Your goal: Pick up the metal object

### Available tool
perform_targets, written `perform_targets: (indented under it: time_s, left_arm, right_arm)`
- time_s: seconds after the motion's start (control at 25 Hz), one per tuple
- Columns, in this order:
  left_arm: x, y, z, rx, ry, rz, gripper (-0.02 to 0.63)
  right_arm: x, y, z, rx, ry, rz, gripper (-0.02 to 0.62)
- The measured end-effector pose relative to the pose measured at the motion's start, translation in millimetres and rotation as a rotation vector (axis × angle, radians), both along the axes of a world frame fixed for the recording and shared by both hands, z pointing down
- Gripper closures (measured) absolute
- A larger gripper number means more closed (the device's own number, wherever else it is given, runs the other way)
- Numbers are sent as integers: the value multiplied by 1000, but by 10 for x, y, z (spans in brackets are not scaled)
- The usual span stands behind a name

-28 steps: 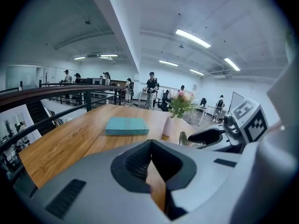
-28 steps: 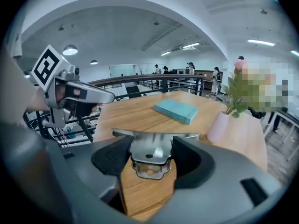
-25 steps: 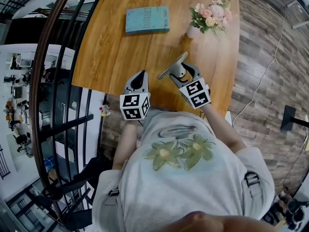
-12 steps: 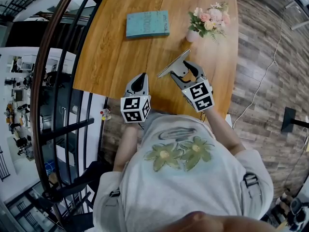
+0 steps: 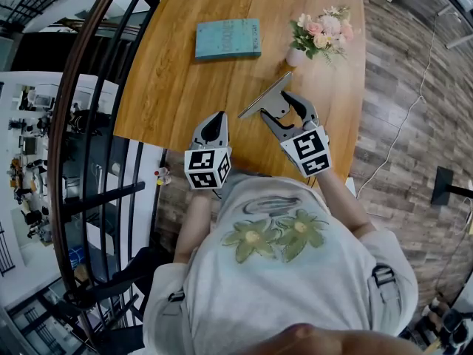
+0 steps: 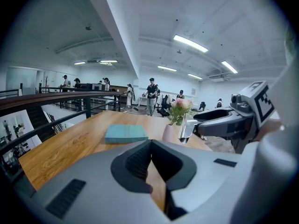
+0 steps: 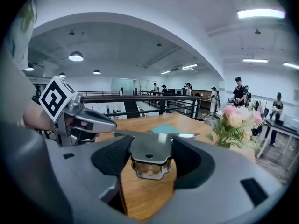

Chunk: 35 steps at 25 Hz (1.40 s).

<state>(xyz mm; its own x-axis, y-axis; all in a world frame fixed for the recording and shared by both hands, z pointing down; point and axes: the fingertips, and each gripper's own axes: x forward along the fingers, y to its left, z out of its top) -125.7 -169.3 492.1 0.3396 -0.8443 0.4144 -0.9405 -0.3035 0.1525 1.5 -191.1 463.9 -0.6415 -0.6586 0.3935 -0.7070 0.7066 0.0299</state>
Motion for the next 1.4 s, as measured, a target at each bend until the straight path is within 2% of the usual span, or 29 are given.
perform_targets:
  time_s: [0.64, 1.4]
  left_arm:
    - [34, 39, -43, 6, 8, 12, 592]
    - [69, 31, -57, 12, 9, 15, 592]
  right_arm:
    - [39, 10, -478, 119, -63, 37, 310]
    - [52, -6, -588, 145, -94, 41, 310]
